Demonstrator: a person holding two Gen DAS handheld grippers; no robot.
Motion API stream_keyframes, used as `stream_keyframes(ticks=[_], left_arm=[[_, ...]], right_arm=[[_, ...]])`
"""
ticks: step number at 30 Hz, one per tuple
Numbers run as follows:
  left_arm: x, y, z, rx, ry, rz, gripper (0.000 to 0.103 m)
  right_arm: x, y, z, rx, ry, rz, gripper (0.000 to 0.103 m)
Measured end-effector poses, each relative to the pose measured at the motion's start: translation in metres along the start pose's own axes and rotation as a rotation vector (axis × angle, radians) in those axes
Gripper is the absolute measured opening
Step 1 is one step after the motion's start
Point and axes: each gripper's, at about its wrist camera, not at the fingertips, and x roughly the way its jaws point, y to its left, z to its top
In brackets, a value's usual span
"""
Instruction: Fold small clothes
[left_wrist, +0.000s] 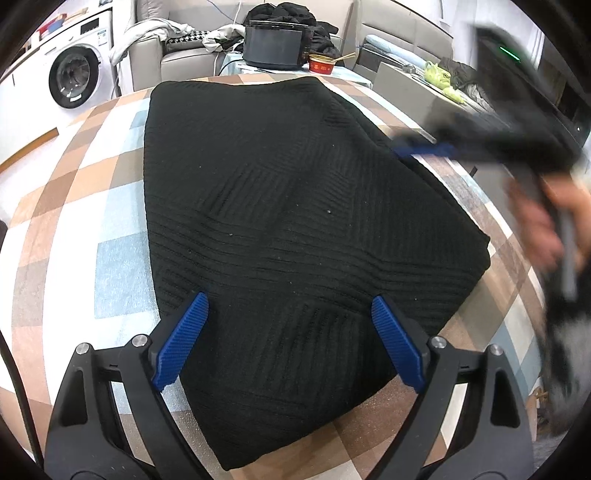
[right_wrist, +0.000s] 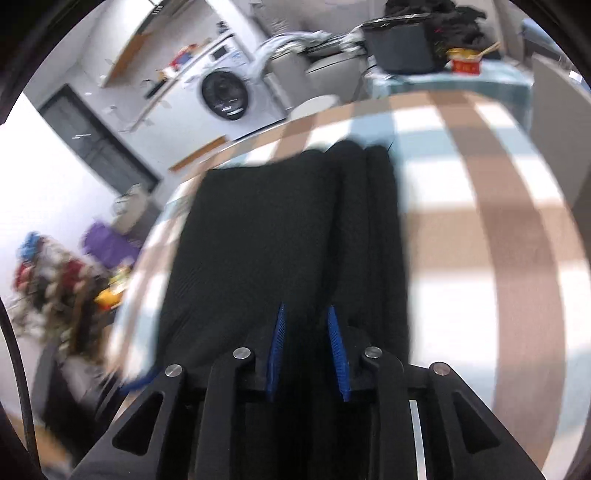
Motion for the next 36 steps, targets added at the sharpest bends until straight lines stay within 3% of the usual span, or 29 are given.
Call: stream_keyframes(ticks=[5, 6, 7, 10, 12, 13, 15, 19, 22, 25, 30, 32, 33, 34, 36], left_arm=[[0.003, -0.002, 0.001, -0.004, 0.001, 0.010, 0.090], [0.003, -0.003, 0.002, -0.003, 0.001, 0.012, 0.090], [0.003, -0.003, 0.002, -0.003, 0.003, 0.012, 0.091], [0.002, 0.000, 0.004, -0.014, 0.008, -0.006, 0.091], [0.000, 0.002, 0.002, -0.018, 0.006, -0.007, 0.091], [0.000, 0.002, 0.002, -0.015, 0.007, -0.006, 0.091], [-0.002, 0.003, 0.001, -0.009, 0.008, 0.005, 0.091], [-0.004, 0.005, 0.000, -0.019, 0.008, 0.001, 0.091], [-0.002, 0.003, 0.001, -0.014, 0.009, 0.009, 0.091], [-0.002, 0.002, 0.001, -0.009, 0.013, 0.012, 0.091], [-0.009, 0.011, -0.001, -0.036, 0.016, 0.007, 0.091], [-0.014, 0.015, 0.001, -0.052, 0.016, 0.010, 0.091], [-0.018, 0.019, 0.002, -0.067, 0.012, 0.015, 0.091], [-0.022, 0.023, 0.003, -0.081, 0.007, 0.026, 0.091], [-0.029, 0.031, 0.003, -0.110, -0.011, 0.050, 0.091]], right_arm=[[-0.011, 0.012, -0.064, -0.011, 0.068, 0.060, 0.031], [-0.013, 0.016, -0.071, -0.017, 0.042, 0.047, 0.024], [-0.015, 0.020, -0.074, -0.038, 0.015, 0.030, 0.004], [-0.033, 0.022, -0.080, -0.015, -0.044, 0.036, 0.004], [-0.027, 0.018, -0.088, -0.034, 0.007, -0.057, 0.005], [-0.026, 0.014, -0.092, -0.024, 0.025, -0.053, 0.006], [-0.041, 0.007, -0.094, 0.008, 0.006, -0.021, 0.014], [-0.068, -0.014, -0.097, 0.086, -0.086, -0.074, 0.020], [-0.053, -0.030, -0.097, 0.144, -0.056, -0.064, 0.021], [-0.037, -0.022, -0.102, 0.118, -0.021, -0.052, 0.014], [-0.041, -0.017, -0.112, 0.087, 0.019, -0.059, 0.015], [-0.047, -0.013, -0.106, 0.069, 0.001, -0.059, 0.018], [-0.051, -0.011, -0.104, 0.065, -0.020, -0.058, 0.029], [-0.053, -0.011, -0.100, 0.078, -0.043, -0.052, 0.047], [-0.051, -0.012, -0.095, 0.096, -0.048, -0.027, 0.055]])
